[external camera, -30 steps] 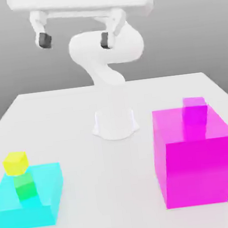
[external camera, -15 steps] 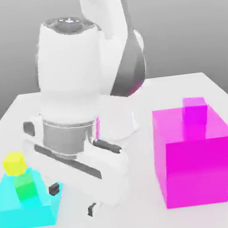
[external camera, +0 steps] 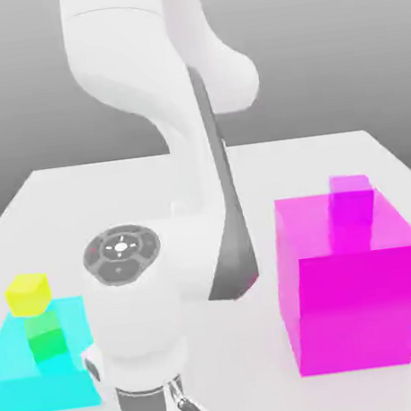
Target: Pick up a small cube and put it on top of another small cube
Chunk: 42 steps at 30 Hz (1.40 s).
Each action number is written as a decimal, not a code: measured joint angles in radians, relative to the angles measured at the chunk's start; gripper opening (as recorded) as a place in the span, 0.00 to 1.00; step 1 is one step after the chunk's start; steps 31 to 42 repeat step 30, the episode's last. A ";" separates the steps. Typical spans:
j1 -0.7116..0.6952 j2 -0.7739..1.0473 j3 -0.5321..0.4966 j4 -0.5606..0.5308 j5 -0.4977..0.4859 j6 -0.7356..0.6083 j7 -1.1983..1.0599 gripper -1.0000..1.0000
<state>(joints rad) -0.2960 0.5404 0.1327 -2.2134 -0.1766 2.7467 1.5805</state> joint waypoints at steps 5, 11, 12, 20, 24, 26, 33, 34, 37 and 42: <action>-0.024 -0.141 0.030 -0.032 0.046 -0.109 -0.025 0.00; -0.051 -0.321 -0.077 -0.122 0.119 -0.206 0.274 0.00; -0.058 -0.349 -0.094 -0.138 0.126 -0.219 0.332 0.00; -0.200 -0.583 -0.182 -0.274 0.155 -0.309 0.837 0.00; -0.235 -0.596 -0.190 -0.333 0.163 -0.256 0.999 0.00; -0.238 -0.542 -0.187 -0.349 0.171 -0.184 1.003 0.00; -0.235 -0.521 -0.186 -0.354 0.176 -0.158 1.002 1.00; -0.235 -0.521 -0.186 -0.354 0.176 -0.158 1.002 1.00; -0.235 -0.521 -0.186 -0.354 0.176 -0.158 1.002 1.00; -0.235 -0.521 -0.186 -0.354 0.176 -0.158 1.002 1.00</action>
